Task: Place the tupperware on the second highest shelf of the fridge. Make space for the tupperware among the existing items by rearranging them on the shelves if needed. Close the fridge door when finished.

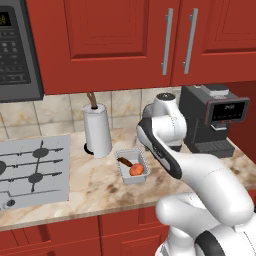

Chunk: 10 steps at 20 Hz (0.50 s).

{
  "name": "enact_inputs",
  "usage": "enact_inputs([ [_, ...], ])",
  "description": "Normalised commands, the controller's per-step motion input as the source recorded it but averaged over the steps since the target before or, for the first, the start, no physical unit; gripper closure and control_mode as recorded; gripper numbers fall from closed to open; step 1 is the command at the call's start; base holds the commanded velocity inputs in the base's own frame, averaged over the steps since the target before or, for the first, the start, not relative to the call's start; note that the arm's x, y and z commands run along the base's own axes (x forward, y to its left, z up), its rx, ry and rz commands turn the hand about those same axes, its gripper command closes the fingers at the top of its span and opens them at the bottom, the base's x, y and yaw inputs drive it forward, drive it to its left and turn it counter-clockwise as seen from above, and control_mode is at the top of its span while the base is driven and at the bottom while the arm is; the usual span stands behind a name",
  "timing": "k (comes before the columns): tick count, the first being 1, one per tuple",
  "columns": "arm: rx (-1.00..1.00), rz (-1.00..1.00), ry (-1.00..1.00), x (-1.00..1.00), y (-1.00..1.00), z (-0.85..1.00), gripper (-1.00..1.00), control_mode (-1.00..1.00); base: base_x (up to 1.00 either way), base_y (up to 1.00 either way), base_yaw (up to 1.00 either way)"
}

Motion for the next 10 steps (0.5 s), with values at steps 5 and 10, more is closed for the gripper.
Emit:
enact_inputs([
  [5,0.12,-0.19,0.0,0.0,0.07,-0.99,-1.0,-1.0,0.0,0.0,0.0],
  [10,0.09,-0.11,0.01,0.0,0.0,-0.39,-1.0,-1.0,0.0,0.0,0.0],
])
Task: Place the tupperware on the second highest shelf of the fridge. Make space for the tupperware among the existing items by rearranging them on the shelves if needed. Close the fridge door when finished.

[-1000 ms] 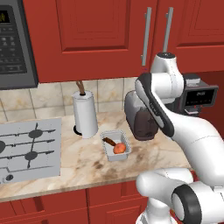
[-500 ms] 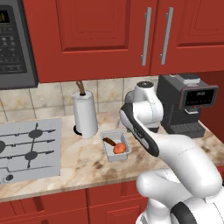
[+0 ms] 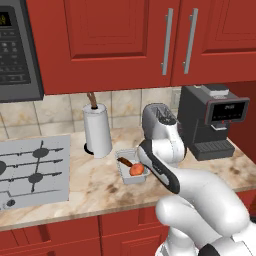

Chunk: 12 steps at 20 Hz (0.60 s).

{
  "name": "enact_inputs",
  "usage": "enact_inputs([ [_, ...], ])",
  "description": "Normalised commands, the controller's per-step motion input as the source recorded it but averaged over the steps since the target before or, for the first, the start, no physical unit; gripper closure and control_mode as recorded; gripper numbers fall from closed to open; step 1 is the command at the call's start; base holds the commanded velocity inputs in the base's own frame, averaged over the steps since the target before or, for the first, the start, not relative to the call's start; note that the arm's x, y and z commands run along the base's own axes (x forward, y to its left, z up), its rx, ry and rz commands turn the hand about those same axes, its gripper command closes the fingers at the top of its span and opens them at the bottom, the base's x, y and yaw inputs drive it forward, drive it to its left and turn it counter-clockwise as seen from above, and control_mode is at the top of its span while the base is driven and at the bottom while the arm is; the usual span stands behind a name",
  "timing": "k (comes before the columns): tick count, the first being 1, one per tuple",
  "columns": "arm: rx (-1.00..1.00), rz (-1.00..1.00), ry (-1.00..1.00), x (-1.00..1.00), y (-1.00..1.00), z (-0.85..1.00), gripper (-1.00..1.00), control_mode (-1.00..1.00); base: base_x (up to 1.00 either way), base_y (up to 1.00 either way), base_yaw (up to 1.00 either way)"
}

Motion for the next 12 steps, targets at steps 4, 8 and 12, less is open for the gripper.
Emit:
enact_inputs([
  [4,0.01,-0.09,0.0,0.12,0.13,-0.42,-1.0,-1.0,0.0,0.0,0.0],
  [8,0.01,-0.08,0.0,0.18,0.24,-0.34,-1.0,-1.0,0.0,0.0,0.0],
  [12,0.03,-0.07,0.0,0.26,0.23,-0.29,-1.0,-1.0,0.0,0.0,0.0],
])
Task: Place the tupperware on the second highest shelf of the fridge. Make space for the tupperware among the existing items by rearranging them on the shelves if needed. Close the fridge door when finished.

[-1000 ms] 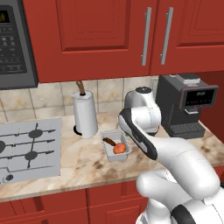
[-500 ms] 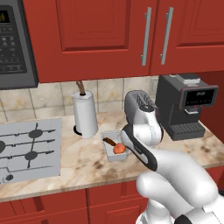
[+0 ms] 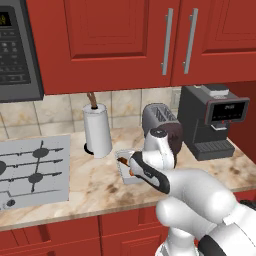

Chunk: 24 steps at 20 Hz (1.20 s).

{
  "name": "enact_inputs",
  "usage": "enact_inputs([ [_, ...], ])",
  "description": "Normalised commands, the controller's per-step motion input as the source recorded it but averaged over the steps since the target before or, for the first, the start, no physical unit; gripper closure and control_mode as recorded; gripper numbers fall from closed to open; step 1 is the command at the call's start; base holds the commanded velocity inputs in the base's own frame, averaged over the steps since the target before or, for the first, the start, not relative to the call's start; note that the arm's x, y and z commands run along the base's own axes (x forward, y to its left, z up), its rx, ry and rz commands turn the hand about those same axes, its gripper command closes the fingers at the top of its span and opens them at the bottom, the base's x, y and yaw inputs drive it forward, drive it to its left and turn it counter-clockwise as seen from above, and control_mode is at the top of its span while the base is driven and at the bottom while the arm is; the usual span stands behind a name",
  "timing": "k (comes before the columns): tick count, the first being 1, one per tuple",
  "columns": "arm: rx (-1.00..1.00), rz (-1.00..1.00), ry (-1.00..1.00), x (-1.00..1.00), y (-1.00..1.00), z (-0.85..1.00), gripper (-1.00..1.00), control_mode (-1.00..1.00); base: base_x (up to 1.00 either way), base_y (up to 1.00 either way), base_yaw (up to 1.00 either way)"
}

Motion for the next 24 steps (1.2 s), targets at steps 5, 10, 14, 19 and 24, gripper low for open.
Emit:
enact_inputs([
  [5,0.01,-0.05,0.03,0.03,0.03,-0.45,-1.0,-1.0,0.0,0.0,0.0],
  [10,0.0,-0.03,0.01,0.0,0.0,-0.33,-1.0,-1.0,0.0,0.0,0.0],
  [14,0.0,-0.03,0.01,0.0,0.0,-0.37,1.0,-1.0,0.0,0.0,0.0],
  [19,0.0,0.0,0.0,0.0,0.0,-0.04,1.0,-1.0,0.0,0.0,0.0],
  [24,0.0,0.0,0.0,-0.12,0.0,0.0,1.0,-1.0,0.0,0.0,0.0],
])
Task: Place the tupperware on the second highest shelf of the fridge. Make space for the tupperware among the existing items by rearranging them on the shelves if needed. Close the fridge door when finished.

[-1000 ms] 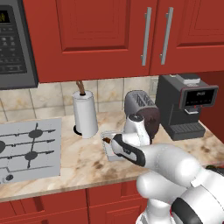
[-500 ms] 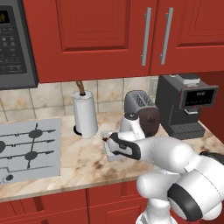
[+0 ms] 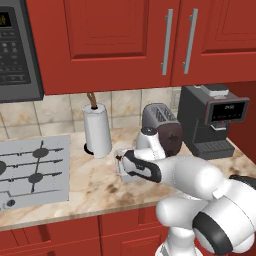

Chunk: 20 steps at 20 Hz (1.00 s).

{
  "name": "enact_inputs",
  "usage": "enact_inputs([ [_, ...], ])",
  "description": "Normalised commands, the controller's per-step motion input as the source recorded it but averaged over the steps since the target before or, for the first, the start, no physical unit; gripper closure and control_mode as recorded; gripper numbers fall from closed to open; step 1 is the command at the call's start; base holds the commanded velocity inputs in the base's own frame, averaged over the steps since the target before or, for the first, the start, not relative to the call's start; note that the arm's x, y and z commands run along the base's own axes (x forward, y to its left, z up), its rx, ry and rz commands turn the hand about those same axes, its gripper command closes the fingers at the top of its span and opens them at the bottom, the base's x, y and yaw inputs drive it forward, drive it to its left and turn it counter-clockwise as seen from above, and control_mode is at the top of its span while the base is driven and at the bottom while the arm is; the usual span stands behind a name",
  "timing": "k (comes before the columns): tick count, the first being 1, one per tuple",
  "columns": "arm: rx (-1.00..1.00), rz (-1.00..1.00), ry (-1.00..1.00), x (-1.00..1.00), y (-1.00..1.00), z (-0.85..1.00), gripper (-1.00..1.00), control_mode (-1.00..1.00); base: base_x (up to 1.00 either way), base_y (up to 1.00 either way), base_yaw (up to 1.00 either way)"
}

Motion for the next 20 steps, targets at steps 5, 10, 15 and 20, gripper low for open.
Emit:
enact_inputs([
  [5,0.0,0.0,-0.04,-0.4,-0.02,0.0,1.0,-1.0,0.0,0.0,0.0],
  [10,0.0,0.0,-0.1,-0.44,0.0,0.0,1.0,-1.0,0.0,0.0,0.0],
  [15,0.0,-0.06,-0.18,-0.59,0.0,0.34,1.0,-1.0,0.0,0.0,0.0],
  [20,0.03,-0.19,-0.14,-0.76,-0.12,0.99,1.0,-1.0,0.0,0.0,0.0],
])
